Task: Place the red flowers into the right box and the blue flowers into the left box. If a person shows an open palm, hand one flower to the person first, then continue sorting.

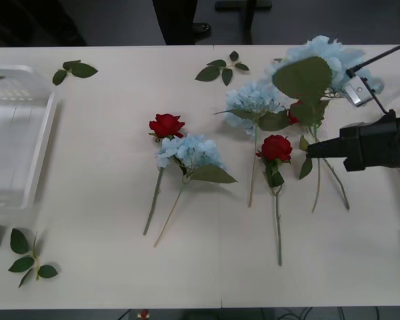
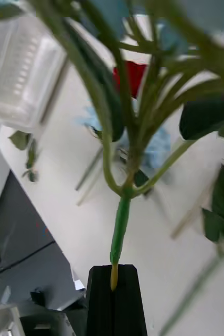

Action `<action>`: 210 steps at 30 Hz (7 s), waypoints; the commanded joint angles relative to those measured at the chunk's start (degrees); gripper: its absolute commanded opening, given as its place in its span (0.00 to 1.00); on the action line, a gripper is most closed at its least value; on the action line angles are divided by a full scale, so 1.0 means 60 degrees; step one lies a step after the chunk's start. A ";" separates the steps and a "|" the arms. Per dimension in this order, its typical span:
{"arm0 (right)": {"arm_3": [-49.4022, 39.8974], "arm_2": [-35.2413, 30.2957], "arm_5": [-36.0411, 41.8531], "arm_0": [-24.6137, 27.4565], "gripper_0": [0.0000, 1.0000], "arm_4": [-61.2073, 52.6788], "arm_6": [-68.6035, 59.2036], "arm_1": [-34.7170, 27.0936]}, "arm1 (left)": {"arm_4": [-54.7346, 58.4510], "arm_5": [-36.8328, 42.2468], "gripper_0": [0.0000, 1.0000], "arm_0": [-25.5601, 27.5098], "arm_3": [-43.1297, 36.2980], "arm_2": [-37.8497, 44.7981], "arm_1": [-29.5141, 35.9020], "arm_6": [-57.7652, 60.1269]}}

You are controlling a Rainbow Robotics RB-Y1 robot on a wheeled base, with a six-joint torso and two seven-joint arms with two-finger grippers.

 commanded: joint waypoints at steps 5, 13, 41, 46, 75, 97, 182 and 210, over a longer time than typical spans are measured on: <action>-0.0228 0.0601 -0.0357 -0.1348 0.00 -0.0771 -0.0634 0.0858 | 0.0850 -0.0950 0.00 0.0196 0.1149 -0.0042 0.0244 -0.0977; -0.0243 0.2007 -0.2350 -0.1846 0.00 -0.1445 -0.1191 0.0887 | 0.0968 -0.0745 0.74 0.0021 0.1179 -0.0056 0.0259 -0.1065; -0.0228 0.3369 -0.3639 -0.2842 0.00 -0.1489 -0.1528 0.2000 | 1.0635 0.2668 1.00 -0.0507 -0.1414 -0.0818 -0.0840 -0.5371; -0.0228 0.3369 -0.3639 -0.2842 0.00 -0.1489 -0.1528 0.2000 | 1.1719 0.2551 1.00 -0.0521 -0.1824 -0.1653 -0.1572 -0.6177; -0.0228 0.3369 -0.3639 -0.2842 0.00 -0.1489 -0.1528 0.2000 | 1.1807 0.1072 1.00 0.1031 -0.4695 -0.3704 -0.4590 -0.6719; -0.0228 0.3369 -0.3639 -0.2842 0.00 -0.1489 -0.1528 0.2000 | 1.1090 0.0368 0.00 0.0987 -0.4739 -0.3938 -0.4853 -0.6616; 0.4196 0.2871 -0.1456 -0.2886 1.00 0.7051 -0.1689 -0.0754 | 0.1583 -0.1990 0.04 0.2408 -0.0403 0.1438 -0.0825 -0.2486; 0.6583 0.4336 -0.3771 -0.3457 1.00 0.8164 -0.1689 0.0154 | 0.4542 0.2449 1.00 0.1427 -0.4168 0.1613 -0.0620 -0.0728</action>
